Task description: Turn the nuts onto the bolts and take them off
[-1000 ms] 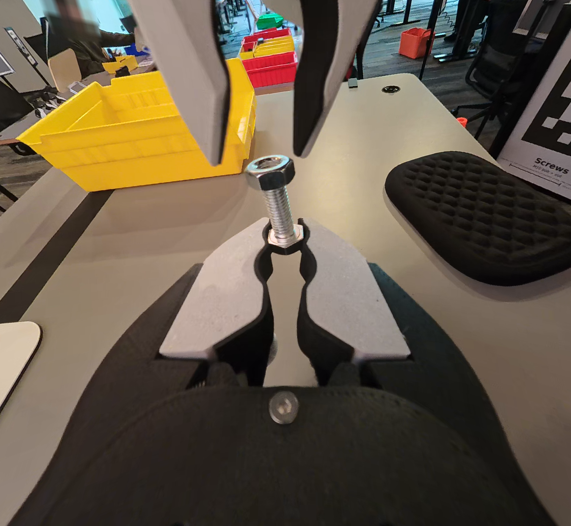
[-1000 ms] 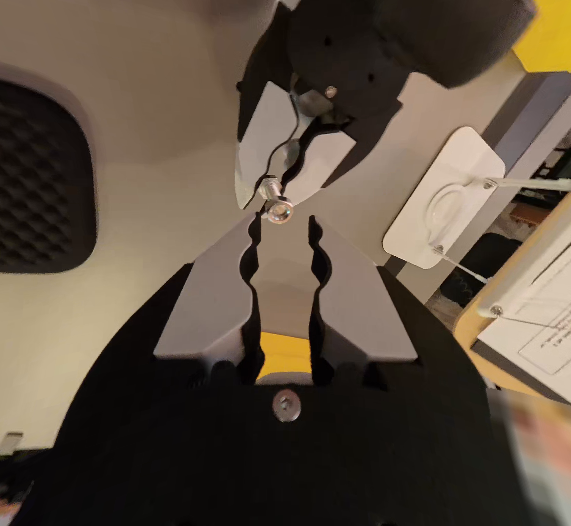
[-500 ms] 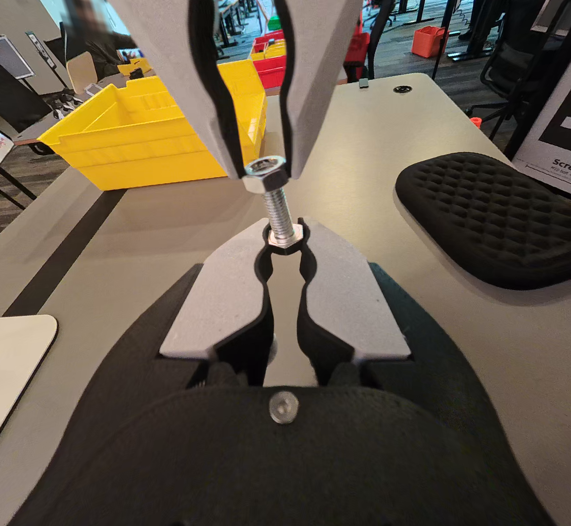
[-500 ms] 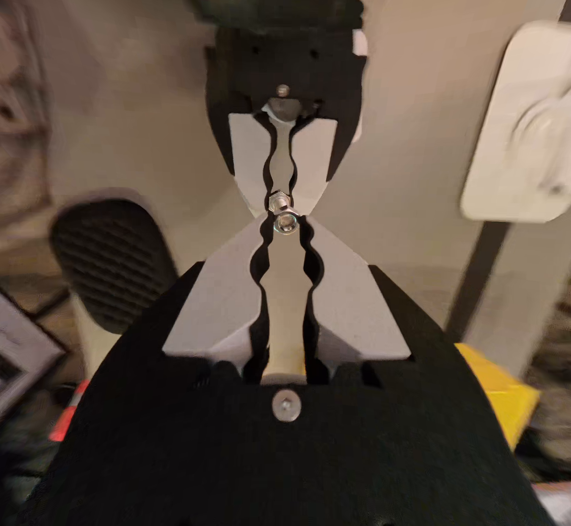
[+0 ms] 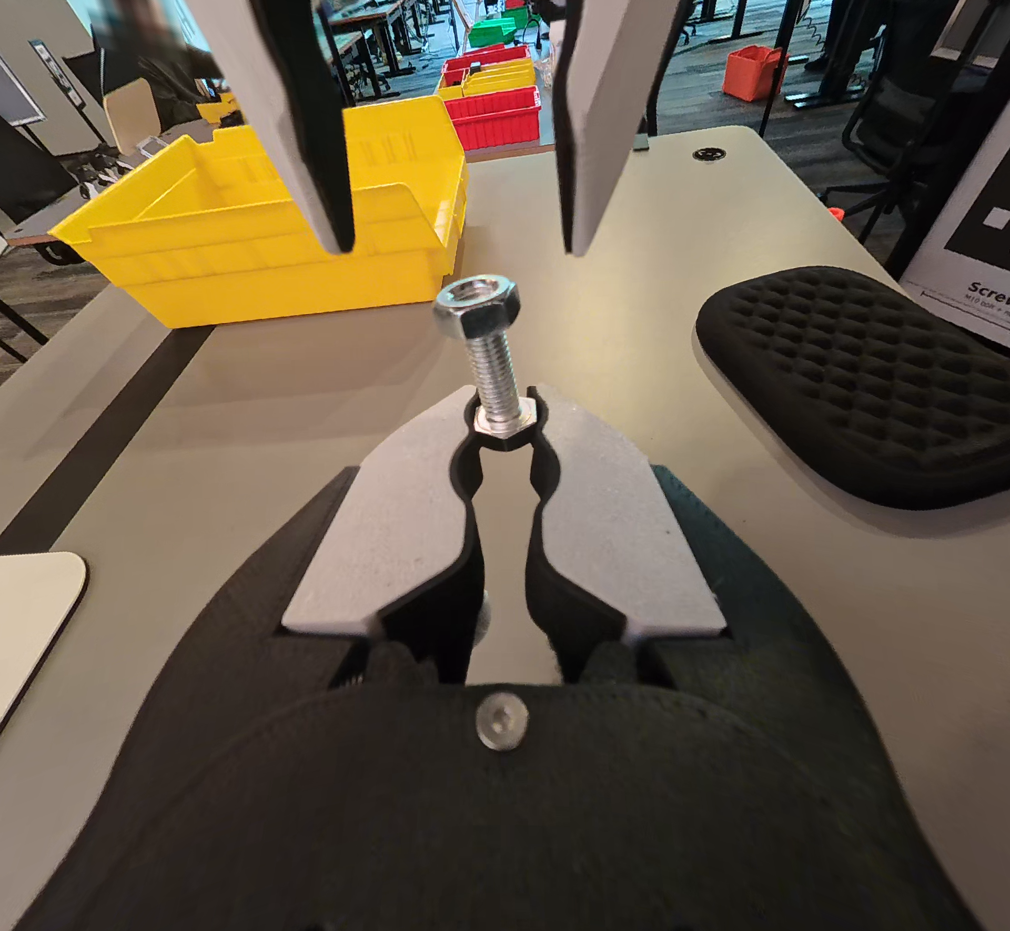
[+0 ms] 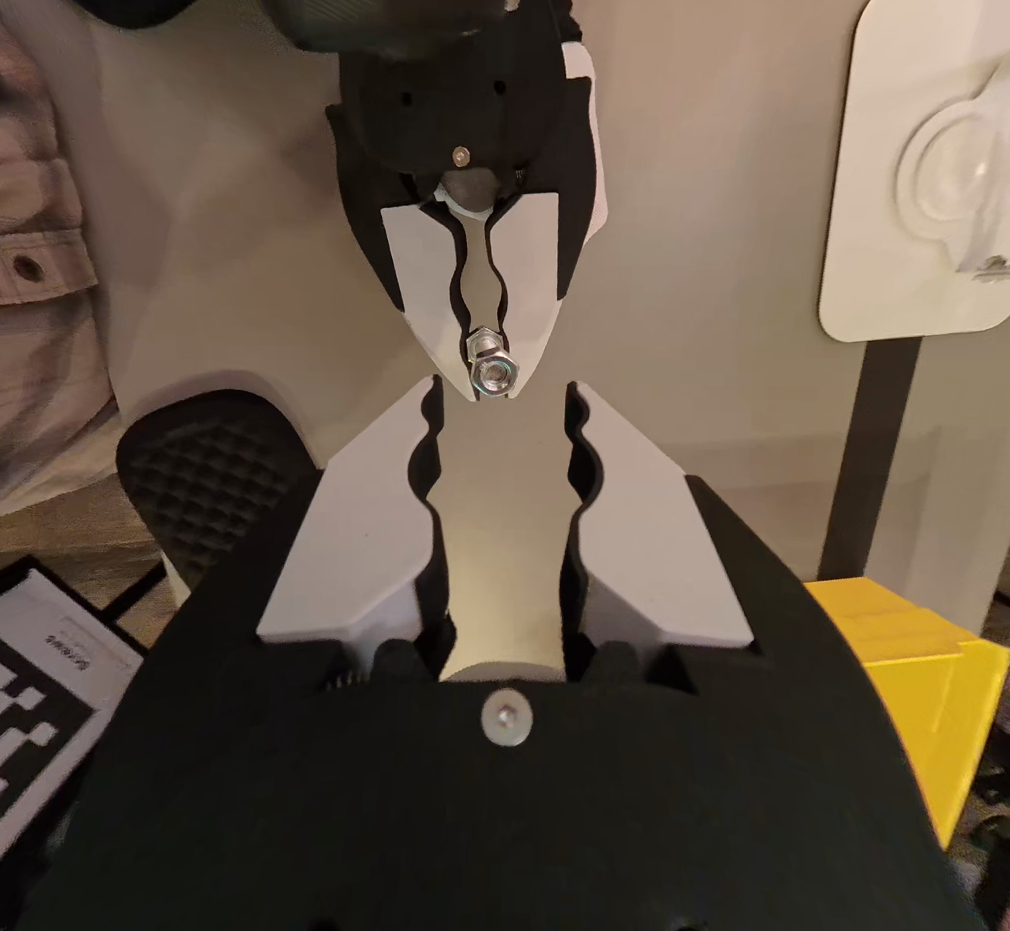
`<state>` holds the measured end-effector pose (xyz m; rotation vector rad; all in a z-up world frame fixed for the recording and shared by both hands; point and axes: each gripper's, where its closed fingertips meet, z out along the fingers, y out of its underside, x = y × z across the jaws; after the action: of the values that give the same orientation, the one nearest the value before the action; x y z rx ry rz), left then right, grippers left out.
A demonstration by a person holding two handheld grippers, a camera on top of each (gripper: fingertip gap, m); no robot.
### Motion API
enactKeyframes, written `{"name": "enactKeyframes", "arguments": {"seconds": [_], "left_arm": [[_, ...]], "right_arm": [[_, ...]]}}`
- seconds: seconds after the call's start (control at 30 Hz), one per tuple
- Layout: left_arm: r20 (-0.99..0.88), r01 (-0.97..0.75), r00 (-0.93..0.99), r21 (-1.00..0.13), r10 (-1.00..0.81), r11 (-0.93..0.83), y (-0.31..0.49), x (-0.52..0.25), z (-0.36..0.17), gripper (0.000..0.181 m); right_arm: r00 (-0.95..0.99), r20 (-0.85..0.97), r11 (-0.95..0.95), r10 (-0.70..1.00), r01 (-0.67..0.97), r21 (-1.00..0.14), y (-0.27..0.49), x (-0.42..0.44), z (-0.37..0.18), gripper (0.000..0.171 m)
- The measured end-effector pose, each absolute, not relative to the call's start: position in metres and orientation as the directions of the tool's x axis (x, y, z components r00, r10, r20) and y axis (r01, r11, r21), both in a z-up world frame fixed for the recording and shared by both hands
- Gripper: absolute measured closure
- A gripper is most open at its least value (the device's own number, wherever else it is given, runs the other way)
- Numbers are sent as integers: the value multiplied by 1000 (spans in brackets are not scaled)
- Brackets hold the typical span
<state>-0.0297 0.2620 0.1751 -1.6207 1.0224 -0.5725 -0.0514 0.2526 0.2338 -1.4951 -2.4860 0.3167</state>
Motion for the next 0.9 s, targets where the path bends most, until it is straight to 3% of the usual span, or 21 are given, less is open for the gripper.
{"name": "enactKeyframes", "arguments": {"seconds": [0.2,0.9], "left_arm": [[-114,-307,500,-950,-859,-52,259,-25,175,168],[-48,-225,459,-972,-887,-64,250,-16,184,168]], "right_arm": [[-454,160,481,877,826,-293,255,-45,242,126],[-326,215,390,921,775,-497,236,-43,269,128]]}}
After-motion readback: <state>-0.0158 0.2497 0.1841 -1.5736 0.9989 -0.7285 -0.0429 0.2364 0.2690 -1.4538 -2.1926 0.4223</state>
